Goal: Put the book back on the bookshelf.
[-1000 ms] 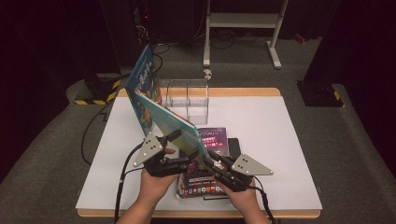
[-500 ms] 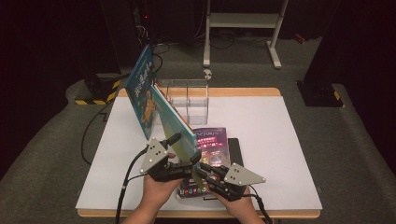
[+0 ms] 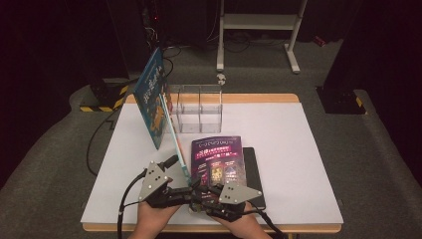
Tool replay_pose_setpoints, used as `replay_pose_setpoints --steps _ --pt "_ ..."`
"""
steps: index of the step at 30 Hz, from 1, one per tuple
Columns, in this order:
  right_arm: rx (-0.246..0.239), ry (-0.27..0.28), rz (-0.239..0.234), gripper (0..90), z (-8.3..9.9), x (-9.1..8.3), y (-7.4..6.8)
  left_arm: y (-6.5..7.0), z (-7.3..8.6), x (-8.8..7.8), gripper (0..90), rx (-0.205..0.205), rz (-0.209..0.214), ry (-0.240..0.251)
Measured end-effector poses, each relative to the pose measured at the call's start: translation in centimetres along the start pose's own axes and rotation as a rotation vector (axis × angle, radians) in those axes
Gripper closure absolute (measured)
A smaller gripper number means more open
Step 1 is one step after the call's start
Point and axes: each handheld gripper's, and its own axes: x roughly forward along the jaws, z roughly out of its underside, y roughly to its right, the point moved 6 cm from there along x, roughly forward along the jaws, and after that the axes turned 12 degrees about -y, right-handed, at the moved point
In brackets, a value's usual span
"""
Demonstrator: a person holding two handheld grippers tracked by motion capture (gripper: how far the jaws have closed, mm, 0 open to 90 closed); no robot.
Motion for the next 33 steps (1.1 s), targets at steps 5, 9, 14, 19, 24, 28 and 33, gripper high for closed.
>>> replay_pose_setpoints --steps 5,9,14,19,24,28,33 --pt "-0.026 -0.028 -0.017 65.3 -0.3 1.2 -0.9 -0.9 0.3 -1.4 13.4 0.005 -0.018 0.004" --pt "-0.042 -0.049 -0.025 64.4 -0.4 1.8 -1.4 -1.2 0.6 -2.0 13.8 0.013 -0.018 -0.001" --pt "-0.034 -0.066 -0.05 59.0 -0.2 1.6 -1.4 -1.1 1.0 -2.2 14.1 0.026 -0.017 -0.001" --pt "-0.025 -0.056 -0.038 54.0 0.0 -0.5 -0.5 -1.1 1.0 -2.2 14.1 0.03 -0.016 0.002" --pt "0.018 -0.033 0.084 51.1 0.7 -2.9 2.4 -1.0 1.0 -2.2 14.4 0.033 -0.023 0.007" --pt "0.123 -0.058 0.3 50.6 2.1 -4.4 7.1 -1.1 1.1 -2.4 15.0 0.043 -0.028 0.0" --pt "0.219 -0.016 0.39 50.8 4.1 -6.5 9.8 -1.2 1.1 -2.7 16.2 0.062 -0.035 -0.006"
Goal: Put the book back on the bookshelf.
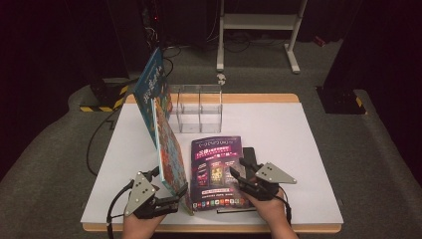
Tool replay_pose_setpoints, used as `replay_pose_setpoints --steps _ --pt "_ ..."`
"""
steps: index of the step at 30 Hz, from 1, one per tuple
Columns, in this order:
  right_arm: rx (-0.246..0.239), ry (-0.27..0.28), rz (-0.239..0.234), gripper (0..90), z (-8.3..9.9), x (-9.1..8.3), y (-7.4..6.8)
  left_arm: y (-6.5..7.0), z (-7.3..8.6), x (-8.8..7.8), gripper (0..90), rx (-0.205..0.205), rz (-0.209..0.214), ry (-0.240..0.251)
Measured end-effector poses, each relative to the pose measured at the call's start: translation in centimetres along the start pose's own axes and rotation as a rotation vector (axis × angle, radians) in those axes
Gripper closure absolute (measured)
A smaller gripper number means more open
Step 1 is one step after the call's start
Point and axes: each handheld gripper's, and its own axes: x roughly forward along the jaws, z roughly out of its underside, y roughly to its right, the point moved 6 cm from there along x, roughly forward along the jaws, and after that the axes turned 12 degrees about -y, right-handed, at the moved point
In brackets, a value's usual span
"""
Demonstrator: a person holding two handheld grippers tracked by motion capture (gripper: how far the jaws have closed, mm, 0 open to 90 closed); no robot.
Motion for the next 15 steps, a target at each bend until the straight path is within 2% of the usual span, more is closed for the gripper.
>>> replay_pose_setpoints --steps 4,9,11,15 --pt "0.023 0.0 0.014 51.3 0.6 -0.3 0.7 0.0 0.2 -0.2 18.7 0.019 0.006 -0.005" --pt "0.027 -0.007 0.008 51.4 0.6 0.1 0.6 -0.1 0.7 -0.3 23.3 0.063 0.012 -0.036" --pt "0.026 -0.006 0.006 51.5 0.5 0.2 0.5 -0.3 0.8 -0.5 28.1 0.052 0.017 -0.034" --pt "0.033 -0.002 0.002 51.6 0.5 0.2 0.5 -1.0 0.7 -1.0 31.1 0.05 0.001 -0.023"
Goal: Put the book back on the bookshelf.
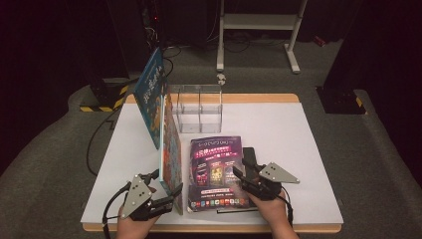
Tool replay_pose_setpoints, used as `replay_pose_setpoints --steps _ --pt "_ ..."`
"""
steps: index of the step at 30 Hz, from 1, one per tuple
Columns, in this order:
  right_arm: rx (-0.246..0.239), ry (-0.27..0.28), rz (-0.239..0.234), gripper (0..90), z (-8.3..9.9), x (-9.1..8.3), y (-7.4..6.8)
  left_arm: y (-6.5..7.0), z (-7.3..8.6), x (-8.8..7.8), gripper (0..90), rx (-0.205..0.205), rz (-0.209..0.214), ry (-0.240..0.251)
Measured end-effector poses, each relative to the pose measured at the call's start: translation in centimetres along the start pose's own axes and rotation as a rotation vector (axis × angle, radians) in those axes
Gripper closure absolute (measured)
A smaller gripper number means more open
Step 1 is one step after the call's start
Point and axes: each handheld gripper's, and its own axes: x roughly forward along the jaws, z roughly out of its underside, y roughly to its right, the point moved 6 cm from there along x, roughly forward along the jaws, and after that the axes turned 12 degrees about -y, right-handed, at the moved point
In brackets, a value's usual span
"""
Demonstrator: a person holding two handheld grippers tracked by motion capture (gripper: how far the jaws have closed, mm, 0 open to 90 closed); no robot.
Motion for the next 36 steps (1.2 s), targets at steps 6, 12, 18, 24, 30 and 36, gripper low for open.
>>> replay_pose_setpoints --steps 6,12,18,24,30,36 --pt "0.008 -0.002 -0.003 52.0 0.1 0.3 0.0 -0.9 0.0 -0.8 33.7 0.002 -0.031 0.0" --pt "0.013 -0.003 -0.004 52.3 0.1 0.4 0.0 -1.7 -0.2 -1.4 42.4 -0.002 -0.046 0.003" --pt "0.017 0.0 -0.006 52.5 0.1 0.3 0.1 -2.6 -0.2 -2.1 48.4 0.001 -0.064 -0.006" --pt "0.023 0.005 -0.01 52.8 0.0 0.3 0.2 -3.8 -0.5 -2.9 56.5 -0.013 -0.091 -0.008" --pt "0.026 0.007 -0.014 53.1 0.0 0.3 0.1 -5.2 -0.6 -3.6 71.2 -0.04 -0.102 0.012" --pt "0.026 0.002 -0.017 53.4 0.1 0.3 0.1 -6.3 -0.7 -4.0 74.4 -0.058 -0.162 0.036"
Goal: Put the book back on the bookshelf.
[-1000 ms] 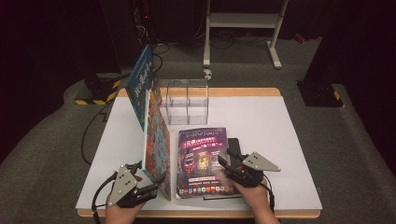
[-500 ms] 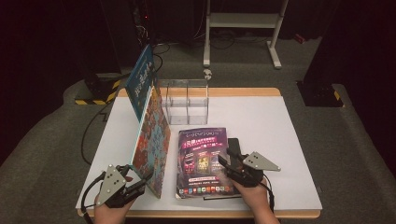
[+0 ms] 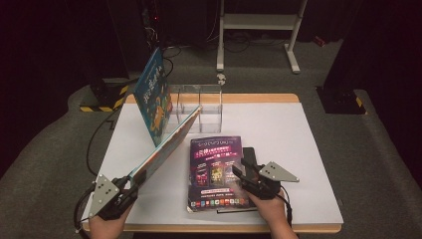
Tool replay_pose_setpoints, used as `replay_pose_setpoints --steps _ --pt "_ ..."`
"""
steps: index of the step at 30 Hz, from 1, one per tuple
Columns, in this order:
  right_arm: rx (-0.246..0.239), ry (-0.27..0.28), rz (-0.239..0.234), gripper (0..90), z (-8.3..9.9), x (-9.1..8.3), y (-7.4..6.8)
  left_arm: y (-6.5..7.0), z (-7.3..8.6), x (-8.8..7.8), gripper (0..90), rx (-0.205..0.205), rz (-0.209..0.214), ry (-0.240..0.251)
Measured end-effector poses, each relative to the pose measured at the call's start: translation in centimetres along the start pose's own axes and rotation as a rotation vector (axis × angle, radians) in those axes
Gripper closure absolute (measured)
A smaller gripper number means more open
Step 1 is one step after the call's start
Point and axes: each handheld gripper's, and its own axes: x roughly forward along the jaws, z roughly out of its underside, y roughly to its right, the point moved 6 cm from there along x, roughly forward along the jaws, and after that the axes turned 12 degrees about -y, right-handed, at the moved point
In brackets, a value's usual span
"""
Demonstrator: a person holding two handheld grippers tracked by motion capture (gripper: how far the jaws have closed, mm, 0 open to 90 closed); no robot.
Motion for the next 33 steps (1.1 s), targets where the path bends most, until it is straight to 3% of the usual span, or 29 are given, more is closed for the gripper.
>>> replay_pose_setpoints --steps 2,4,13,19,23,33 --pt "0.001 -0.001 0.0 53.6 0.0 0.0 0.0 -0.3 -0.1 0.0 76.4 0.005 -0.03 0.009" --pt "0.002 -0.001 -0.001 53.8 0.0 0.0 0.0 -0.7 -0.4 0.0 76.7 -0.019 -0.022 0.004" --pt "0.013 0.01 -0.004 54.4 -0.1 -0.2 0.2 -1.5 -1.2 0.1 80.0 -0.024 -0.051 0.015" --pt "0.016 0.002 -0.004 53.8 0.0 -0.1 0.3 -3.0 -1.6 -0.1 79.6 -0.07 -0.024 0.025" --pt "0.02 -0.003 -0.006 53.6 0.1 0.1 0.3 -3.4 -1.6 -0.2 78.5 -0.061 0.006 0.015" --pt "0.016 -0.015 -0.01 53.1 0.2 0.3 0.1 -3.8 -2.0 0.0 78.5 -0.069 -0.018 0.007"
